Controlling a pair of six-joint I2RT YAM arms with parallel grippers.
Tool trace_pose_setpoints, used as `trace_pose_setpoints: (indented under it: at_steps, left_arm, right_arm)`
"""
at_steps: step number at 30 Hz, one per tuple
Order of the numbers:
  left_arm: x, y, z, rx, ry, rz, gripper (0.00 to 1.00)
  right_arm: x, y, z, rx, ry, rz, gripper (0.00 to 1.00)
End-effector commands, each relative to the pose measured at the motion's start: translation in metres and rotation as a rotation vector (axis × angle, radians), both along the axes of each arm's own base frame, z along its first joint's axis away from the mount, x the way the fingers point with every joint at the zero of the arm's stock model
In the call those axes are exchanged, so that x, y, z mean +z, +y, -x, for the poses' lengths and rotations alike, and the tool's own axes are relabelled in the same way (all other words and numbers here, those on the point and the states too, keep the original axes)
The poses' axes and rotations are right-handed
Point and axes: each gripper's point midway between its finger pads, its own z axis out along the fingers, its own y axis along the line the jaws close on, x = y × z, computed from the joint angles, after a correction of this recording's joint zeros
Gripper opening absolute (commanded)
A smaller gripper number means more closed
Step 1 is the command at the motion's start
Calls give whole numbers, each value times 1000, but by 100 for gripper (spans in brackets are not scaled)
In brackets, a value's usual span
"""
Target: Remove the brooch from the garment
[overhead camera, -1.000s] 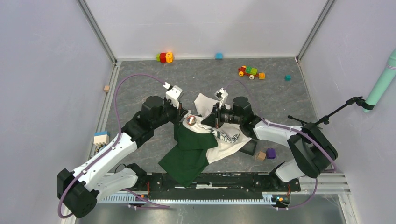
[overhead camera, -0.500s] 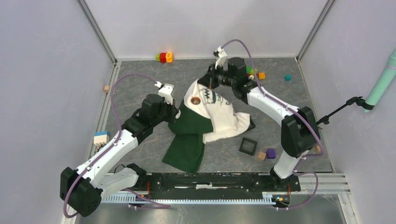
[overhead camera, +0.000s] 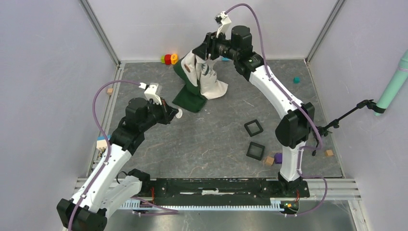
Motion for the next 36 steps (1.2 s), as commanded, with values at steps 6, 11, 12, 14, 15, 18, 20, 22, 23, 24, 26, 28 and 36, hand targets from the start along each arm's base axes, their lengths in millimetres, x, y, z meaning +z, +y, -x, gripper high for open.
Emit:
trace_pose_setpoints:
  at_steps: [6,11,12,14,15,18,20,22,23,24,26,28,36]
  left_arm:
    - [23,-35,18,-186,-88,200,2]
    - [21,-42,20,-224,-98,239,2]
    - [26,-45,22,-244,-123,267,2]
    - [31,-52,26,-272,-129,349,2]
    - [33,-56,29,-295,-136,394,2]
    - [41,-66,37,-343,-109,558,2]
    - [50,-71,43,-393,-114,643,2]
    - [53,-74,48,-423,-103,699,2]
    - [54,-75,50,-430,-97,720,2]
    - [56,-75,51,-438,-98,734,2]
    - [57,-76,54,-450,-106,740,2]
    - [58,-77,57,-462,-126,737,2]
    - [67,-76,65,-492,-173,759,2]
  right_arm:
    - [-76,-57,101,15,1,81,75]
    - [-105,-66,181,194,-10,-50,74]
    - [-111,-69,193,215,-11,-80,74]
    - [-118,-71,215,252,-15,-133,74]
    - [-119,-73,223,259,-20,-156,74]
    - [-118,-71,243,294,-45,-206,73]
    - [-114,-69,250,309,-57,-233,73]
    - [-108,-67,255,316,-64,-258,73]
    - [-104,-64,257,321,-65,-269,72]
    - [-101,-62,258,325,-70,-276,72]
    - [-98,-55,256,325,-60,-275,70]
    - [-98,-47,251,331,-39,-264,64]
    - [-82,-30,254,414,-11,-347,65]
